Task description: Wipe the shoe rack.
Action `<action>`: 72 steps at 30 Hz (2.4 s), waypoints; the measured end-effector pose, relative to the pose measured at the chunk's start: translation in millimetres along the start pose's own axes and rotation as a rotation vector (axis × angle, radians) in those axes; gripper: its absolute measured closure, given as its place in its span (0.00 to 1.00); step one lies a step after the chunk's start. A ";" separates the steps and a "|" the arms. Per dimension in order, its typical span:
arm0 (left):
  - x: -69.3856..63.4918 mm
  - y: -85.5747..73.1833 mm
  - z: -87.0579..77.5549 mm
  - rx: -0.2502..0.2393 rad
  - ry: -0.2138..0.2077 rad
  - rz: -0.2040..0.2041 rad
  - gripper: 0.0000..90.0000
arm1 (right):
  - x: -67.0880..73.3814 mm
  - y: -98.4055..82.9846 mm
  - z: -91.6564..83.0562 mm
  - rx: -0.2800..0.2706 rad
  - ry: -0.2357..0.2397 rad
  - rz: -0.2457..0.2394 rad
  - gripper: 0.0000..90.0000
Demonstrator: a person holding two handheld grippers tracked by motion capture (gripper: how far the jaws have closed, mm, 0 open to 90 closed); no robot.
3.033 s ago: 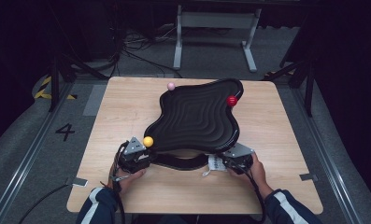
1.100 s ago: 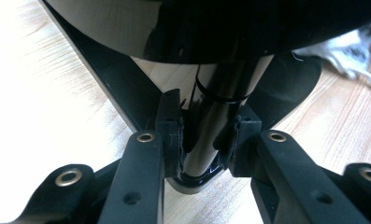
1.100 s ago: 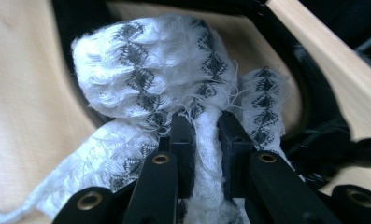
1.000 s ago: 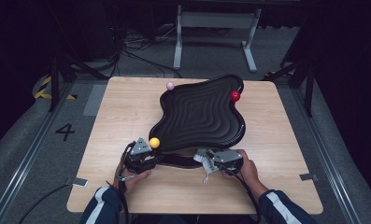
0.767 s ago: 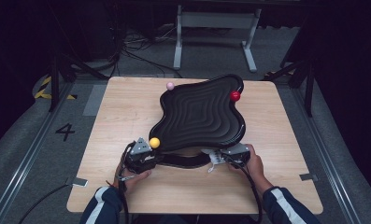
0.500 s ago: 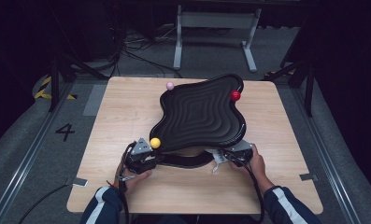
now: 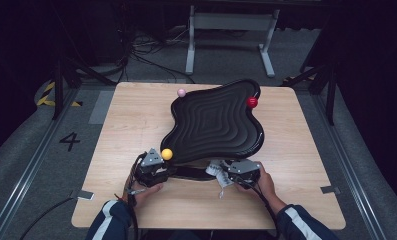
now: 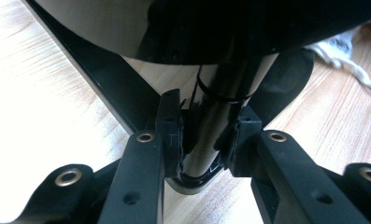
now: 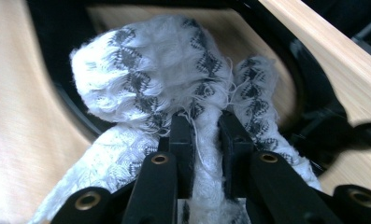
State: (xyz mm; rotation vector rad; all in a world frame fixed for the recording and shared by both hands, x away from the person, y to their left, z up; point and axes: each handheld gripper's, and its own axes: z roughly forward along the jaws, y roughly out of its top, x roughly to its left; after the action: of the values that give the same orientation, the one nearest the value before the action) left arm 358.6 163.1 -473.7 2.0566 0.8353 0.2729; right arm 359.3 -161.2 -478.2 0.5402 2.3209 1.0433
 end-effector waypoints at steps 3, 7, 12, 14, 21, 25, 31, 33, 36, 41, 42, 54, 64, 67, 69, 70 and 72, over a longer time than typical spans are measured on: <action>0.2 0.0 -0.1 0.001 0.001 0.005 0.80 | 6.0 2.9 0.5 -0.006 0.022 -0.010 0.87; 1.0 0.1 -0.5 0.008 -0.004 0.005 0.80 | 4.3 2.5 0.5 -0.009 0.035 -0.004 0.87; 1.2 -0.2 -0.1 0.002 -0.007 0.002 0.80 | -5.0 0.2 1.3 0.010 -0.010 -0.029 0.87; 1.3 -0.3 0.0 0.001 -0.008 0.001 0.80 | -12.5 -2.7 1.1 0.016 -0.042 -0.016 0.87; 1.6 -0.1 0.1 0.002 -0.009 0.004 0.80 | -33.0 -10.3 -3.9 0.034 -0.119 0.026 0.87; 1.1 0.3 0.9 0.003 -0.014 0.007 0.80 | -44.5 -16.9 -5.7 0.037 -0.146 0.064 0.87; 0.6 0.1 1.3 0.003 -0.021 -0.002 0.80 | -40.3 -17.5 -6.5 0.024 -0.136 0.084 0.88; 0.3 0.3 1.1 0.007 -0.018 0.001 0.80 | -38.8 -16.6 -6.7 0.023 -0.127 0.083 0.88; 0.1 0.5 1.2 0.008 -0.019 0.004 0.80 | -31.0 -13.4 -7.1 0.014 -0.107 0.059 0.88; -2.3 1.2 2.4 0.011 -0.024 0.016 0.80 | -7.2 -4.7 -3.3 0.011 -0.035 -0.003 0.87; -3.3 1.2 2.7 0.012 -0.025 0.009 0.80 | -1.5 -2.7 -2.3 0.008 -0.029 -0.012 0.87; -9.9 1.7 7.2 0.003 -0.037 0.026 0.80 | 13.7 5.7 0.5 -0.010 0.022 -0.039 0.87; -9.1 1.1 7.3 0.004 -0.040 0.027 0.80 | -15.1 -7.1 -2.2 0.028 -0.074 -0.023 0.88; -8.8 1.3 6.8 0.014 -0.040 0.028 0.79 | -28.4 -12.2 -5.1 0.030 -0.119 0.010 0.87; -8.7 1.1 7.1 0.011 -0.043 0.025 0.79 | -30.8 -13.5 -5.8 0.028 -0.123 0.021 0.87; -8.8 0.9 7.4 0.007 -0.043 0.024 0.79 | -32.9 -14.3 -6.5 0.031 -0.131 0.026 0.88; -8.8 0.9 7.4 0.009 -0.043 0.024 0.79 | -36.8 -16.0 -7.6 0.036 -0.146 0.024 0.87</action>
State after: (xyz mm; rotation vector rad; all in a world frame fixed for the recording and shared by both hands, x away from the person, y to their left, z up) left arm 355.9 152.2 -476.4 2.0746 0.7874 0.2384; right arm 381.1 -195.6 -475.1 0.6380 2.2137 0.9414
